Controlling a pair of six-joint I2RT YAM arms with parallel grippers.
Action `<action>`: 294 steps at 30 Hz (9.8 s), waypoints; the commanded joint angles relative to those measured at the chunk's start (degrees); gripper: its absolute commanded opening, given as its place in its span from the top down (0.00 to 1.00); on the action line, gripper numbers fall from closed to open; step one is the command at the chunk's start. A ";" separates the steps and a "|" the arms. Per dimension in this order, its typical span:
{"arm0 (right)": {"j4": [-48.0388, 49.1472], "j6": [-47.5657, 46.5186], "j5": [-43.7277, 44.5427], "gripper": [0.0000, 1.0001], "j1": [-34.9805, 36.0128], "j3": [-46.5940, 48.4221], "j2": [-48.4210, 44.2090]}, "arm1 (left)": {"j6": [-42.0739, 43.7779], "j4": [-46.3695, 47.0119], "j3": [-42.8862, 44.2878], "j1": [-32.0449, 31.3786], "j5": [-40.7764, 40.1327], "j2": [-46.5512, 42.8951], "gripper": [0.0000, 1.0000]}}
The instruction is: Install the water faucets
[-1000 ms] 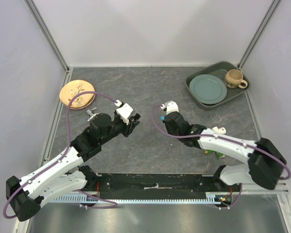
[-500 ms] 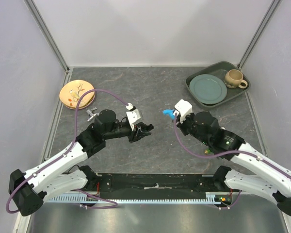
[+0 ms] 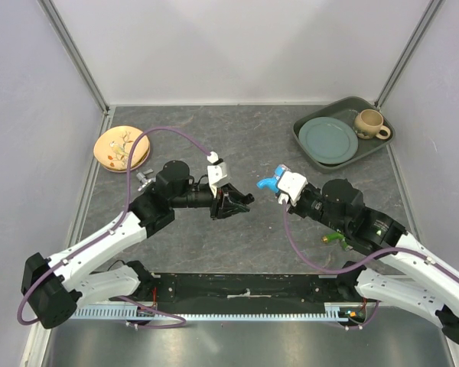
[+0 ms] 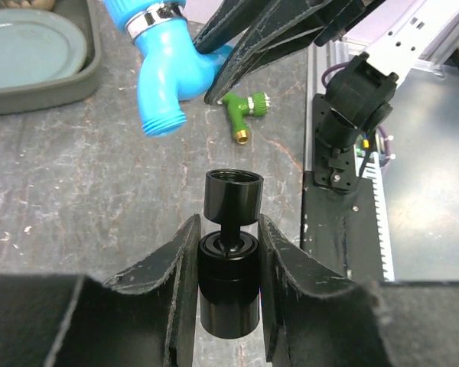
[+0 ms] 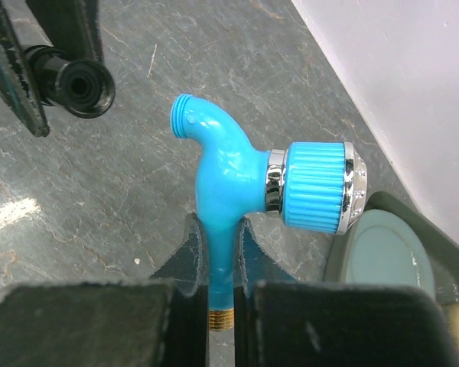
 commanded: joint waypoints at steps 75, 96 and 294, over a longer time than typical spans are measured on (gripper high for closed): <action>12.82 -16.88 16.95 1.00 16.65 -4.77 0.33 | -38.08 38.60 -9.87 9.77 17.48 4.87 0.98; 12.03 -17.06 15.72 1.00 18.76 -4.77 1.65 | -42.38 45.10 -10.57 9.77 20.64 6.45 0.98; -20.40 2.99 -30.06 0.13 -3.73 39.70 21.08 | -5.73 50.47 -27.63 -15.80 -30.26 -3.21 0.98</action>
